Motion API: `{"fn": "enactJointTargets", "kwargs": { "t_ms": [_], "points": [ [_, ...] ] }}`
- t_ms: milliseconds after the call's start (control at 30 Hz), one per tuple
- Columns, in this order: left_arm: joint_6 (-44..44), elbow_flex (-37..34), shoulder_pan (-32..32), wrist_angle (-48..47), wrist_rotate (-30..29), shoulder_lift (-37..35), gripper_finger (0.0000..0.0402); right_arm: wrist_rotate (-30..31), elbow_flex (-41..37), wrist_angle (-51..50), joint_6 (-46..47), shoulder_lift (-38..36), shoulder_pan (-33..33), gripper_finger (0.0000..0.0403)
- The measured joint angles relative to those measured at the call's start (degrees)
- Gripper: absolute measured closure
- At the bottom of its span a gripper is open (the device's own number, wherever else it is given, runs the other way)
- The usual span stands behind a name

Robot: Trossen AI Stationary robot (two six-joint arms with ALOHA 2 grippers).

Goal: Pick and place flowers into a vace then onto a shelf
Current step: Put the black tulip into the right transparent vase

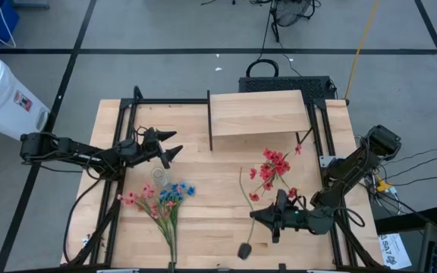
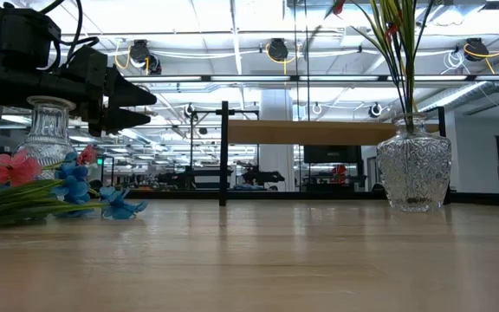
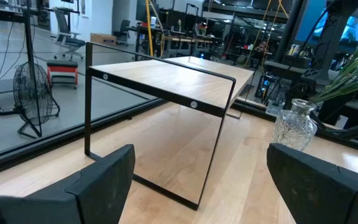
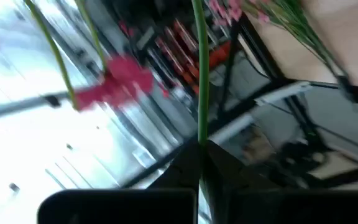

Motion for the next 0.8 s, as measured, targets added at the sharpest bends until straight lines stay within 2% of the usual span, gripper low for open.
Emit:
{"fn": "enactJointTargets", "kwargs": {
  "t_ms": [133, 267, 333, 367, 500, 667, 800],
  "points": [
    [0.00, 0.02, 0.00, 0.00, 0.01, 0.01, 0.0036, -1.12, 0.00, -0.01, 2.46, 0.00, 1.05, 0.0403],
    [0.00, 0.01, 0.00, 0.00, 0.00, 0.01, 0.0036, -1.20, 0.02, -1.15, 16.62, -0.02, 1.46, 0.0403],
    [0.00, 0.00, 0.00, 0.00, 0.00, 0.00, 0.0036, 1.54, 0.02, -1.77, 22.84, 0.00, 1.67, 0.0403],
    [0.00, 0.02, 0.00, 0.00, 0.00, 0.02, 0.0036, 3.13, 0.02, -1.50, 22.95, -0.01, 1.98, 0.0403],
    [0.00, 0.02, 0.00, -0.02, 0.00, 0.02, 0.0036, 6.54, -0.57, 4.91, 17.16, -0.59, 3.38, 0.0403],
    [0.00, 0.00, 0.00, -0.02, 0.00, 0.02, 0.0036, 22.48, -0.68, 6.59, 24.64, -0.42, 7.98, 0.0403],
    [0.00, 0.02, 0.00, 0.03, 0.00, 0.02, 0.0036, 24.90, -0.68, 9.03, 24.95, -0.44, 9.73, 0.0403]
  ]
}}
